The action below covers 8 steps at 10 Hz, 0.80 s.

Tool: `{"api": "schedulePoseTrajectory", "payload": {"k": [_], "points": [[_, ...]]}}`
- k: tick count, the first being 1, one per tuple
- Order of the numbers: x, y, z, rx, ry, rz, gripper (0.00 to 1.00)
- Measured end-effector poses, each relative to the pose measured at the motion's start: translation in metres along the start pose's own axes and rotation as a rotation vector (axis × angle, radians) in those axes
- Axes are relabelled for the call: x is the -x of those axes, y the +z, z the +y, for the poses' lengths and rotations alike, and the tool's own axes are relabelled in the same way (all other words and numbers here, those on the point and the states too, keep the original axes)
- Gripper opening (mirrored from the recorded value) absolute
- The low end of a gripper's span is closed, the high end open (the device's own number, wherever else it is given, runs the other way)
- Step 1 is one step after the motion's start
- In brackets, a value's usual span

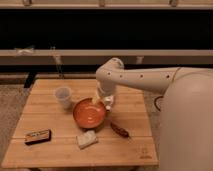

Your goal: Place the white sponge in the ceramic cup

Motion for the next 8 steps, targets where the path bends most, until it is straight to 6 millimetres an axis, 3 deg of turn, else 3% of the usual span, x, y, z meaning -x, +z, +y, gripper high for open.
{"api": "schedulePoseTrajectory", "payload": {"k": [3,5,8], "points": [[-0.002,0.0,0.004,-0.024,-0.049,-0.013,0.8],[-0.016,0.002,0.023,-0.067,-0.171,-0.025,0.8],[-0.077,0.006,0.065,-0.163,-0.387,-0.027,0.8]]}}
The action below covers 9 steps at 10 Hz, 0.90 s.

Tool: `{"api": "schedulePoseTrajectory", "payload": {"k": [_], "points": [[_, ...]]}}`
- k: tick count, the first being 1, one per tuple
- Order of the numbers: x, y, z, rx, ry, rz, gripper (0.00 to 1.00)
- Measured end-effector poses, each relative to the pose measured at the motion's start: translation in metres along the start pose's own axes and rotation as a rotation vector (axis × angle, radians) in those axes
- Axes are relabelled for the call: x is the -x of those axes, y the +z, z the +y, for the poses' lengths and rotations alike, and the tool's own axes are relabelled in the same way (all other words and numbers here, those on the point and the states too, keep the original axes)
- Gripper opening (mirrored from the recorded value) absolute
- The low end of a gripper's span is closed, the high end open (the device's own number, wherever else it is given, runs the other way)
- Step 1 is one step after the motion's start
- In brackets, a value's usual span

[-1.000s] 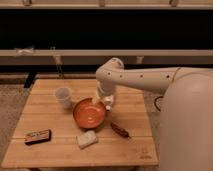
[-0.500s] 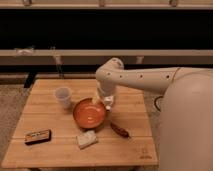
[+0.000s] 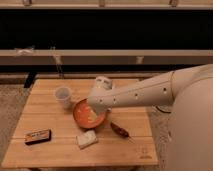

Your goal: Place the white sponge in the ceramic cup

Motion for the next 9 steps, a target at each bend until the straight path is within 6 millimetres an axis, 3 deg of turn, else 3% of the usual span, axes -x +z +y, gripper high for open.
{"api": "schedulePoseTrajectory", "payload": {"k": [2,5,7,9], "points": [[-0.042,-0.005,0.042,-0.036,-0.14,0.005,0.8],[-0.098,0.0,0.089,-0.042,-0.301,0.041,0.8],[-0.11,0.007,0.107,-0.008,-0.373,0.058,0.8],[-0.109,0.013,0.112,0.124,-0.415,0.075,0.8]]}}
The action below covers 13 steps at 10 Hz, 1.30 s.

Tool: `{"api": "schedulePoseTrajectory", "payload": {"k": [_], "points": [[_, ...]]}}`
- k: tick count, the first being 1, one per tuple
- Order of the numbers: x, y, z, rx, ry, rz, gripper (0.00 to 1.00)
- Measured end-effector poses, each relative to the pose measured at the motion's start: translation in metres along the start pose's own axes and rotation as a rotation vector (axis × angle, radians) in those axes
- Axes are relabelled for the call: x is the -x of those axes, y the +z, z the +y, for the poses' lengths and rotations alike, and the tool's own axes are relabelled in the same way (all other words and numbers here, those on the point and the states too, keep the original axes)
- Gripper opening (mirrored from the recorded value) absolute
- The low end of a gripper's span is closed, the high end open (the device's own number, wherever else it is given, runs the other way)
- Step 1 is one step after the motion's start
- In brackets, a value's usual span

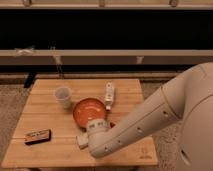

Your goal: Place the white sponge in the ceramic cup

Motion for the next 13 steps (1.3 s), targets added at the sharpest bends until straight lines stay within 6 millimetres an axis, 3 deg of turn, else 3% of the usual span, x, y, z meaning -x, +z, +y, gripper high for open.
{"api": "schedulePoseTrajectory", "payload": {"k": [6,13], "points": [[0.037,0.005,-0.022,0.103,-0.033,-0.048,0.8],[0.044,0.037,-0.039,0.081,0.011,-0.022,0.8]]}}
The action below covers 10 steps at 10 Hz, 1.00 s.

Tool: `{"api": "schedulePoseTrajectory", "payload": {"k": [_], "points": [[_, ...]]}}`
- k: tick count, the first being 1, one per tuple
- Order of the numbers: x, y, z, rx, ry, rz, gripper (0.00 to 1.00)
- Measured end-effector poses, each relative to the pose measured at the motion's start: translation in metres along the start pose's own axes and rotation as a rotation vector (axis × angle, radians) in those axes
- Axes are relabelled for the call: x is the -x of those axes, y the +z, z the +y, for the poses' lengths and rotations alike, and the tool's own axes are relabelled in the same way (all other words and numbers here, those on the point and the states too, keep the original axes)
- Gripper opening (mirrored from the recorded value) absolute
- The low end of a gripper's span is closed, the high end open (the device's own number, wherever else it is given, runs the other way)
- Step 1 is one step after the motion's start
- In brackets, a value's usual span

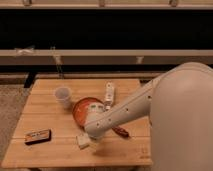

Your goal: Place the white sponge in the ceramic cup

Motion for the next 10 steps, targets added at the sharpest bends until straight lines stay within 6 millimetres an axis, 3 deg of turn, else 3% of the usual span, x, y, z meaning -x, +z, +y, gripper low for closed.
{"api": "schedulePoseTrajectory", "payload": {"k": [6,8,10], "points": [[0.009,0.008,-0.009,0.011,0.021,-0.003,0.79],[0.013,0.014,-0.007,0.002,0.02,0.001,0.66],[0.012,0.016,-0.009,-0.008,0.032,0.005,0.46]]}}
